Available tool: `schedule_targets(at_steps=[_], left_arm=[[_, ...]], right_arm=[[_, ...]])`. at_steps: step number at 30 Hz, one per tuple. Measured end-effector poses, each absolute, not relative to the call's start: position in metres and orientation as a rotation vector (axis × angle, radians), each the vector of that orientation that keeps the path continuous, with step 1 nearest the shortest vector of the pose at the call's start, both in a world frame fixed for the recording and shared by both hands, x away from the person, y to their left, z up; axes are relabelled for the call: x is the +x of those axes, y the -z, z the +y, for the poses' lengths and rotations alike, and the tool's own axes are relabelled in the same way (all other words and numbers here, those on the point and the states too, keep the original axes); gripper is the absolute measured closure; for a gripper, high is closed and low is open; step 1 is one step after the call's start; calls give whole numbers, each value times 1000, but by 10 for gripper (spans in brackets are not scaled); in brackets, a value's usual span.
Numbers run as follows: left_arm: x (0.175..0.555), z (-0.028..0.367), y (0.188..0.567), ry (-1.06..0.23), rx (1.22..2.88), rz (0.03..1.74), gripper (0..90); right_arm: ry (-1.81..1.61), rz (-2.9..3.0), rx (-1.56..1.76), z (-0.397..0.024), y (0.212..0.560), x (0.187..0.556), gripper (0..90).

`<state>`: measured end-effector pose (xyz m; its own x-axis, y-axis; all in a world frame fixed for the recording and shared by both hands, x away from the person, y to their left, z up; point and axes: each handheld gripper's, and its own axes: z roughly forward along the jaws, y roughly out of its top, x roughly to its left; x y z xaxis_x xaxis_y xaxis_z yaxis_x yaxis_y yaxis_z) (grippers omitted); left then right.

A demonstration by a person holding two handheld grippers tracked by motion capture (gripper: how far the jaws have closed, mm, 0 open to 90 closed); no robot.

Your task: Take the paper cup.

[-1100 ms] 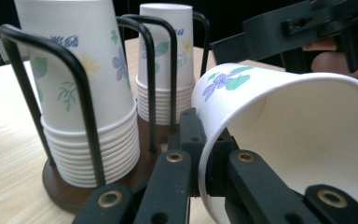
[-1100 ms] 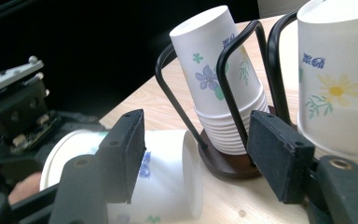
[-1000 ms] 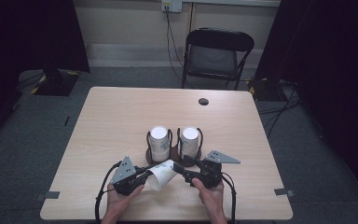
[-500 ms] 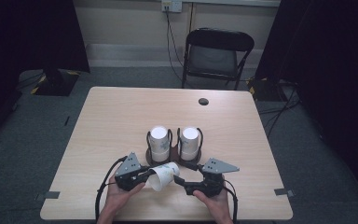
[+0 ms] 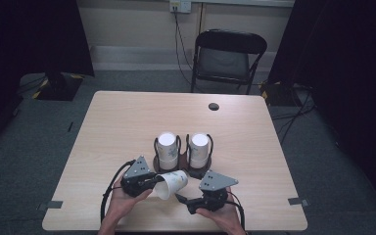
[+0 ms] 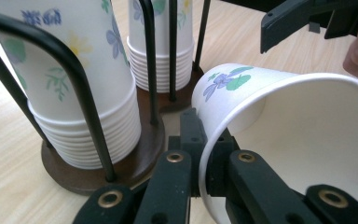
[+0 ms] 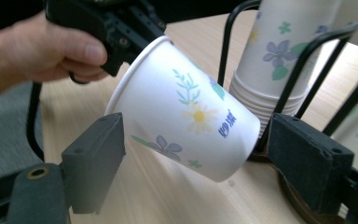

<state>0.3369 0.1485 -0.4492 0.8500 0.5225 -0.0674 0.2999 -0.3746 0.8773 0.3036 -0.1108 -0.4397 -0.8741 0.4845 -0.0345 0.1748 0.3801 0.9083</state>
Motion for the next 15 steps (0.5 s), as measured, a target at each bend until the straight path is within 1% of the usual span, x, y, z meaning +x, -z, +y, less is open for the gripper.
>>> schedule_targets(at_steps=[4, 9, 15], left_arm=[[338, 147, 448, -234, 2003, 601, 891], [339, 144, 445, -232, 2017, 594, 891], [341, 139, 441, -201, 2047, 608, 890]], right_arm=[[-1464, 2362, 533, -106, 440, 304, 186], [-1410, 2399, 472, -101, 439, 303, 178], [-1336, 2412, 393, -95, 438, 302, 149]])
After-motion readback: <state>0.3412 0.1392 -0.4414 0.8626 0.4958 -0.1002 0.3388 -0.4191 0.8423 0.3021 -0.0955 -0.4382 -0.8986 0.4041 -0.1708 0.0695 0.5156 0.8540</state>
